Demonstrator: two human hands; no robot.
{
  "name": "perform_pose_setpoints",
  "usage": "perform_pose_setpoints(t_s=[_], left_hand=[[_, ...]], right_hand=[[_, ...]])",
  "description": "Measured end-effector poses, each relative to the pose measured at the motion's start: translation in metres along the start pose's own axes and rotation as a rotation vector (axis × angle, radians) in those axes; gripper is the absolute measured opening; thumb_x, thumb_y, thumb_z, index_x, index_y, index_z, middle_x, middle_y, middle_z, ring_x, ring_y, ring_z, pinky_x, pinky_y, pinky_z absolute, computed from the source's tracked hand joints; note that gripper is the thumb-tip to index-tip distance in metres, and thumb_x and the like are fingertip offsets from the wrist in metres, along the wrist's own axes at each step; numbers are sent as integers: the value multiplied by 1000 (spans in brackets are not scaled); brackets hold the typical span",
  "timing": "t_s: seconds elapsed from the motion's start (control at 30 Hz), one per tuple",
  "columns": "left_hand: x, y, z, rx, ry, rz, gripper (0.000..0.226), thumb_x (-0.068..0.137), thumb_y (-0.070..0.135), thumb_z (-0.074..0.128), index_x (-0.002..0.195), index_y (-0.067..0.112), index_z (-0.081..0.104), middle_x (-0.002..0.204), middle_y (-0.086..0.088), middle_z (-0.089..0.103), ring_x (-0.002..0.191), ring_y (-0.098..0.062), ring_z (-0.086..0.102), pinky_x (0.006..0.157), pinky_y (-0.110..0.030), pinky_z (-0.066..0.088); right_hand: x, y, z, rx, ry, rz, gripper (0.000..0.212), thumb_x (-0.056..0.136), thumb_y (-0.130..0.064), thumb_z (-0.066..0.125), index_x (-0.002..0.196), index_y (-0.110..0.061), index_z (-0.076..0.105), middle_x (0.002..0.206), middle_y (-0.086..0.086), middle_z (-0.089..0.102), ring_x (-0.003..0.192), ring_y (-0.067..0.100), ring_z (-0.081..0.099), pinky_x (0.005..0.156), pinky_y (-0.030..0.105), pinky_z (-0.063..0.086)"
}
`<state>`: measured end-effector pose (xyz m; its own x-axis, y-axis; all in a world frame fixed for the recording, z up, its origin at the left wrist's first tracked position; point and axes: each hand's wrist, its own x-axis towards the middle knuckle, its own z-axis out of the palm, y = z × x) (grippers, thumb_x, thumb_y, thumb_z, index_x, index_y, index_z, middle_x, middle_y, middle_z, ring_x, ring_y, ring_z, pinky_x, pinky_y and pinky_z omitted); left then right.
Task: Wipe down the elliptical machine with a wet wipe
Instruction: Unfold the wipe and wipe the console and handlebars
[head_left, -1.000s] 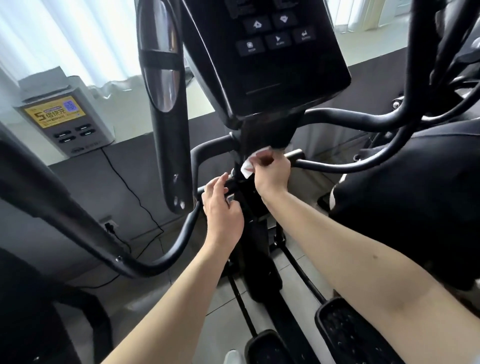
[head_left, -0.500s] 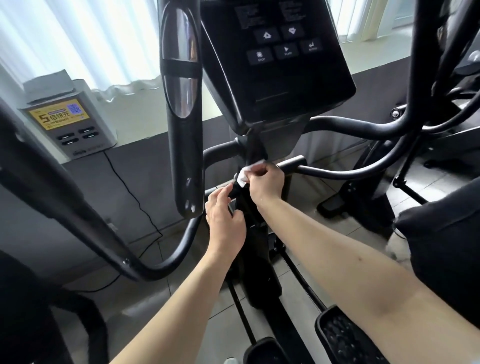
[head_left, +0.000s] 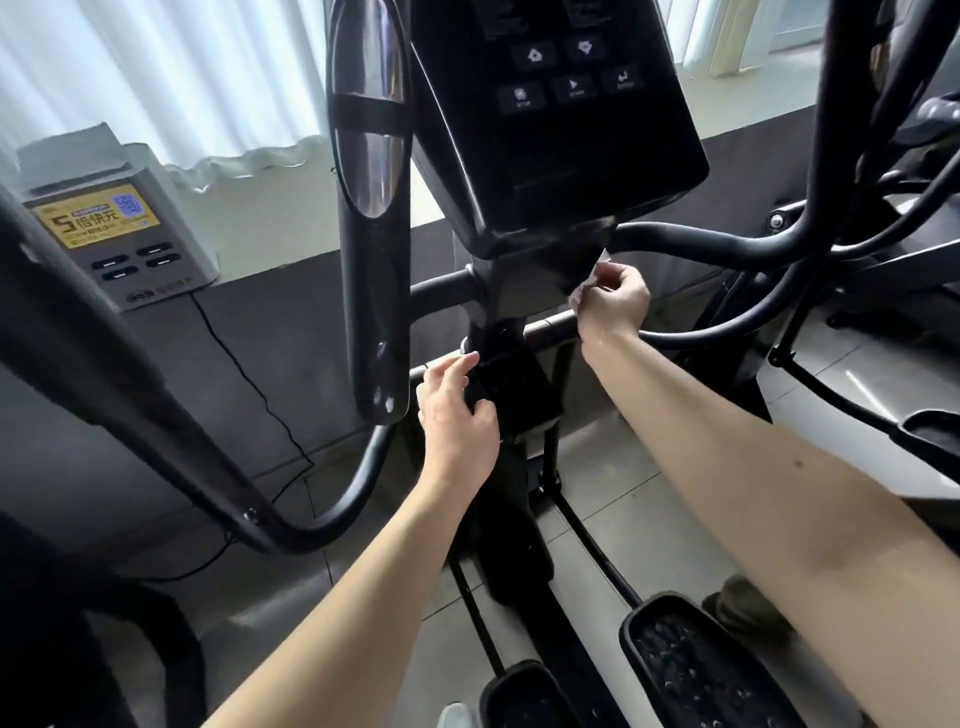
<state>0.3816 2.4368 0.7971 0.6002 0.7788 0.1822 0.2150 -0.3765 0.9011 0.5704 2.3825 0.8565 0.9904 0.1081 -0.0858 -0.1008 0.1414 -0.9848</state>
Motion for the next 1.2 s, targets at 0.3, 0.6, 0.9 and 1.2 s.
perform_pose_setpoints(t_s=[0.3,0.6,0.9,1.2], left_hand=[[1,-7,-18,49,48,-43,54,86,-6,51,131,20,62,116,32,44,99,22,47,96,-17,45],[-9,-6,-33,76,56,-103,53,86,7,52,134,27,60,113,21,52,109,-3,53,102,-27,46],[-78,19,-38,105,109,-115,54,81,17,54,134,26,59,132,10,44,131,-19,43,115,-50,35],[-129,70,-76,67,367,-71,36,93,16,61,128,23,60,121,12,51,119,-16,49,111,-44,39]], right_hand=[[-12,39,39,175,-24,278,13,95,-4,55,96,-13,65,87,11,66,74,26,68,65,33,54],[-94,28,53,396,-365,569,23,83,29,52,89,10,63,75,14,70,69,21,68,63,24,58],[-125,-6,-20,220,-551,390,41,84,22,50,116,3,68,98,18,71,77,19,70,73,27,61],[-175,-69,-55,250,-656,283,44,85,19,50,117,-6,66,103,15,69,79,19,67,75,27,61]])
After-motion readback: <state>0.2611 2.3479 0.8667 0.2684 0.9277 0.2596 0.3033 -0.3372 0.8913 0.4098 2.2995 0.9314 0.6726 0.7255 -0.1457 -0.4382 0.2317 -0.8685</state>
